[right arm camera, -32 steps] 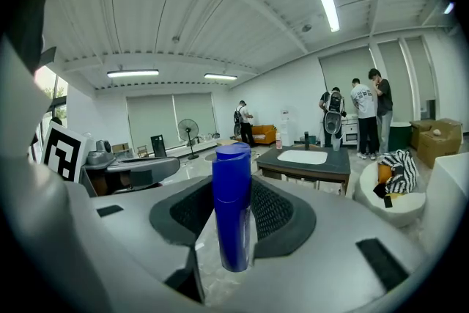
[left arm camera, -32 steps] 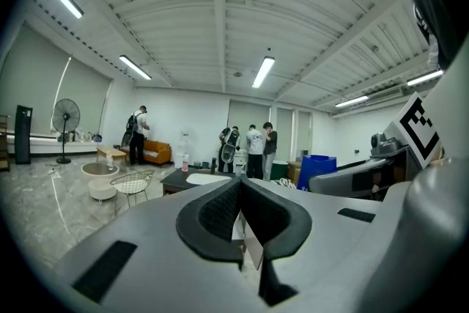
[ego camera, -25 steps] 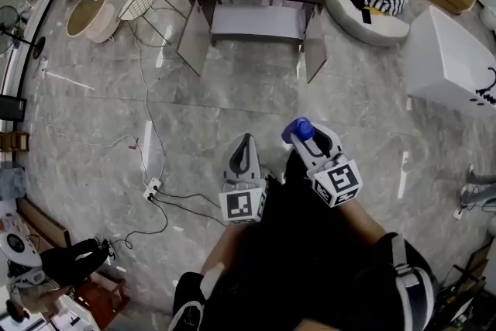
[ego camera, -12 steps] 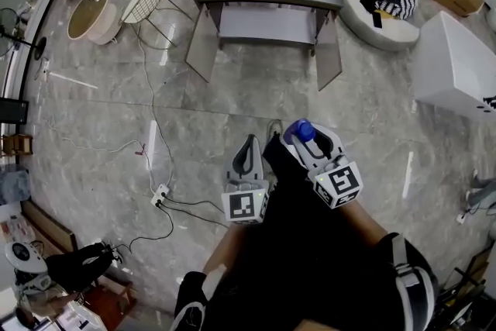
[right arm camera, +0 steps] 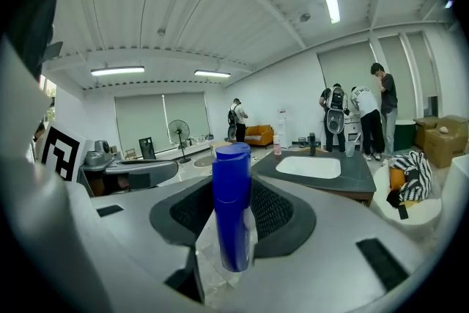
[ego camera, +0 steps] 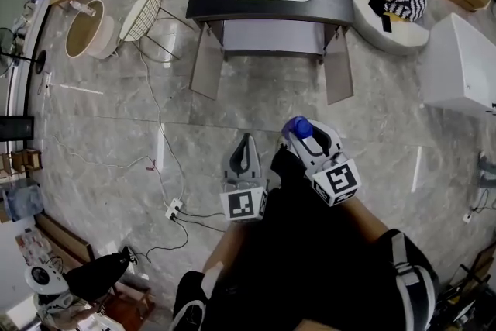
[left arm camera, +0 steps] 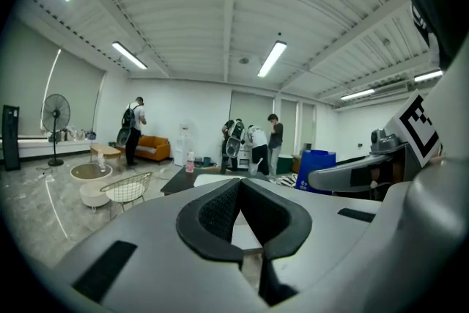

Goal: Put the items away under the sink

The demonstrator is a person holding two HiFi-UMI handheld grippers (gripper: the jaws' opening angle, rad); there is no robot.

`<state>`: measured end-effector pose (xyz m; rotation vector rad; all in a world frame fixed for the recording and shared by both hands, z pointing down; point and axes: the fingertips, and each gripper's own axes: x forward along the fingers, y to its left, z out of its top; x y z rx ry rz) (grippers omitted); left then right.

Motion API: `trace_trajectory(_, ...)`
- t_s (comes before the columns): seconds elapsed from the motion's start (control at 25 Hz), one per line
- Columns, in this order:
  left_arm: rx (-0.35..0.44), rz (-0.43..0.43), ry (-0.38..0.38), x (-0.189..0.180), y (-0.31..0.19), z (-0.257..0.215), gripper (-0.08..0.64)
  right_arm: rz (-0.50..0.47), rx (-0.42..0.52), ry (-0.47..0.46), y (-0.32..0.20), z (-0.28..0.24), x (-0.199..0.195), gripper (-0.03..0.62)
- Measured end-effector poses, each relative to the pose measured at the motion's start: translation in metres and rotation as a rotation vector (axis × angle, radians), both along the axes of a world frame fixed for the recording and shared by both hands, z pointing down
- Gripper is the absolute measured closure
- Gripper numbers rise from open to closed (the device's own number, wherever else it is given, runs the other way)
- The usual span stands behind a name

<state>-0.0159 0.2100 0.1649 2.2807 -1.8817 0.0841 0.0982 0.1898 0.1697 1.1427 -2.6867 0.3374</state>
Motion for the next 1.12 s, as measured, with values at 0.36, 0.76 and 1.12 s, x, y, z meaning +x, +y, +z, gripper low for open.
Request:
trace_trajectory(0.36, 0.002, -0.001, -0.016, -0.017, -0.089, -0.003, 0.545, 0.01, 0.015, -0.004, -0.091, 0.002, -0.015, 0.443)
trace_trajectory(0.76, 0.012, 0.081, -0.052, -0.051, -0.18, 0.013, 0.545, 0.102, 0.032, -0.014, -0.171, 0.016, -0.045, 0.443)
trace_trajectory(1.12, -0.009, 0.14, -0.036, -0.069, -0.255, 0.063, 0.545, 0.17, 0.045, -0.001, -0.241, 0.056, -0.061, 0.443)
